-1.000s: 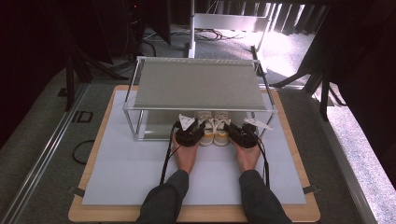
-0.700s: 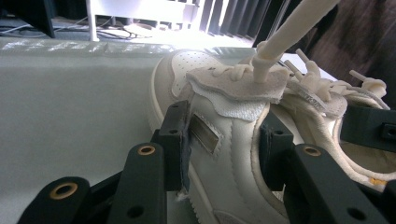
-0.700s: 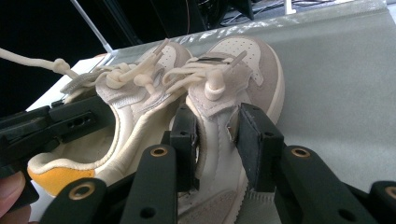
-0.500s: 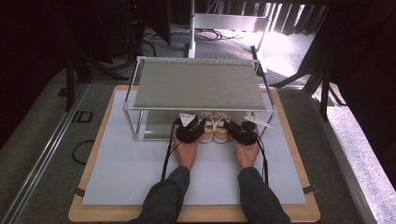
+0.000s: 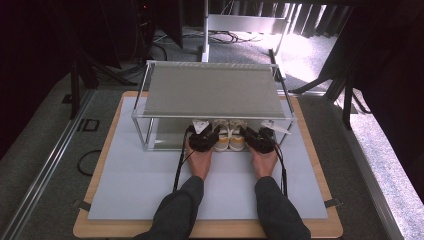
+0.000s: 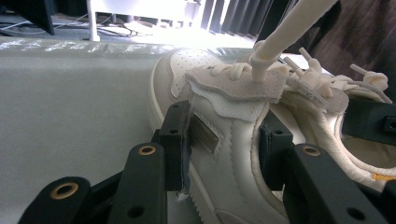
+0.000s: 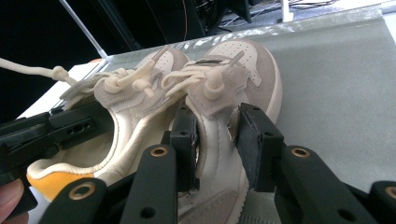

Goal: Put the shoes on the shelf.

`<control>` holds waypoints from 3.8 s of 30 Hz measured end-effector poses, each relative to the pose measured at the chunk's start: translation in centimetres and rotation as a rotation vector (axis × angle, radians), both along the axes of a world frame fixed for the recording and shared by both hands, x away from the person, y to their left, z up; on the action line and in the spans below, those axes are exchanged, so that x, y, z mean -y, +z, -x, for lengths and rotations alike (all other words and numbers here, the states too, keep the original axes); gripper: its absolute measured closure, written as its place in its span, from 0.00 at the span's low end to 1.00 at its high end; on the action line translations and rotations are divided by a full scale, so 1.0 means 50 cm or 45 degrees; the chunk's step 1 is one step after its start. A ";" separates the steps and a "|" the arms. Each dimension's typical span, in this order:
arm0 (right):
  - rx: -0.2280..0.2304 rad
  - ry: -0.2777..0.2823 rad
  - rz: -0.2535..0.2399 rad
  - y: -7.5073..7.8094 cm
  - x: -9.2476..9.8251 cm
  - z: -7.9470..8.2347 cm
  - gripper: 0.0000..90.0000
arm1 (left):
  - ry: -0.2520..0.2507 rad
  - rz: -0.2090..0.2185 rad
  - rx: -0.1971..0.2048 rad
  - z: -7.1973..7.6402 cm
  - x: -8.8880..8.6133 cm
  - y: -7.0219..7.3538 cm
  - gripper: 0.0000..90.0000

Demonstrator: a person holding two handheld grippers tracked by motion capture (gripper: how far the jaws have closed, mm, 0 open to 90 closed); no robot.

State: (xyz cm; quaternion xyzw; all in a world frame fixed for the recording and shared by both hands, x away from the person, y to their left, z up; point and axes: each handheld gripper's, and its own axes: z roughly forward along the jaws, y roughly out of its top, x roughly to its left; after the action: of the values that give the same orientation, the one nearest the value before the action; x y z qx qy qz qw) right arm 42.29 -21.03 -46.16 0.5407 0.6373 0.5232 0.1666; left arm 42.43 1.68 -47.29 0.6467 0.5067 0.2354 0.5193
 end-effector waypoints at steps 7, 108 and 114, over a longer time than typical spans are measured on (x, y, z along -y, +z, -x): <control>-0.001 0.000 0.017 0.002 -0.003 -0.012 0.76 | 0.011 -0.003 -0.022 -0.010 -0.001 0.001 0.69; 0.070 -0.049 0.054 -0.004 -0.011 0.004 0.60 | 0.042 0.121 -0.049 -0.006 -0.028 -0.002 0.40; 0.115 -0.022 0.054 0.001 -0.008 0.010 0.59 | 0.025 0.132 -0.028 0.001 -0.029 0.000 0.40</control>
State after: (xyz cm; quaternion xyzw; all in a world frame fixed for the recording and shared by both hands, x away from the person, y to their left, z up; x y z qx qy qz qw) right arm 41.79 -20.61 -46.10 0.5184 0.6355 0.5318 0.2112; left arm 42.37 3.13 -47.31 0.6165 0.5301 0.2070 0.5442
